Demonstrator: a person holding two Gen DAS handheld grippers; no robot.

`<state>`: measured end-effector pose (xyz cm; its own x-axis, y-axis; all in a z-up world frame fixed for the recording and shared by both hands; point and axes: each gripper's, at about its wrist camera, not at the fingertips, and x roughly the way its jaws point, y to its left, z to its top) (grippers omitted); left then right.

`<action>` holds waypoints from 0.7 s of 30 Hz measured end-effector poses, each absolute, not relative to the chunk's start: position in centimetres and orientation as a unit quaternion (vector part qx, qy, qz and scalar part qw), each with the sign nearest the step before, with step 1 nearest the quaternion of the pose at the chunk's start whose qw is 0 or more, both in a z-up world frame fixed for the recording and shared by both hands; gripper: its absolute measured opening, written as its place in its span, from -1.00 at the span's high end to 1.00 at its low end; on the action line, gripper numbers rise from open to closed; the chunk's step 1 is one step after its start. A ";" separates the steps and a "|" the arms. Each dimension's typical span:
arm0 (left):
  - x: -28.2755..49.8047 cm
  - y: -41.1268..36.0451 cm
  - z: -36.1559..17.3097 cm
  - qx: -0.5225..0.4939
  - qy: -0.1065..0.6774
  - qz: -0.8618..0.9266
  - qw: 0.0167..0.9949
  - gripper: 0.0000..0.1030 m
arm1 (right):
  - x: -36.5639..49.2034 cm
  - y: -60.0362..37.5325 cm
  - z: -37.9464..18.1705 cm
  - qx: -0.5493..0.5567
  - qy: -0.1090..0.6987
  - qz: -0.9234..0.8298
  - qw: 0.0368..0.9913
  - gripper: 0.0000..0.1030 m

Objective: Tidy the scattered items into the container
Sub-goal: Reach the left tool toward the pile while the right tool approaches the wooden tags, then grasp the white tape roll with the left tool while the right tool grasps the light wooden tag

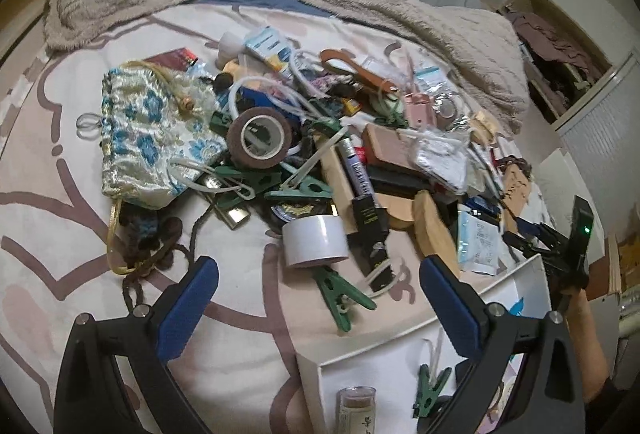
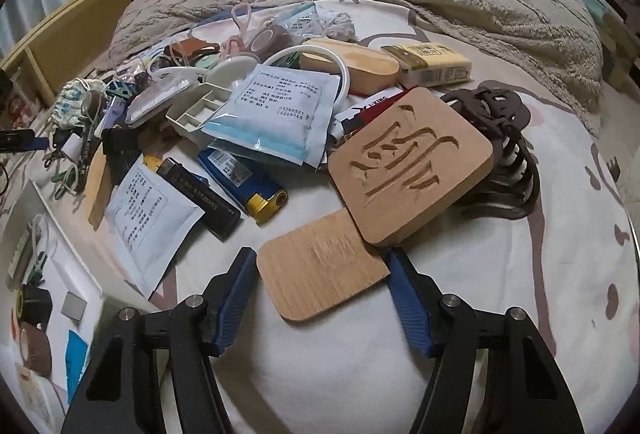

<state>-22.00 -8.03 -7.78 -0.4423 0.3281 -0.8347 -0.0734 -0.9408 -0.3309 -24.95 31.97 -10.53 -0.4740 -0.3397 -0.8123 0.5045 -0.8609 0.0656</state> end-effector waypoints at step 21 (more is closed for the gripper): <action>-25.2 -6.3 -11.3 -0.566 -0.128 0.807 0.108 -0.51 | -24.3 32.0 -10.8 0.426 0.094 -0.867 0.240 -0.26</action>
<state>-25.25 -6.25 -11.29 -0.3355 0.3195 -0.8862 -0.0300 -0.9439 -0.3289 -24.33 32.02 -10.83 -0.5221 -0.3363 -0.7838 0.4963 -0.8671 0.0415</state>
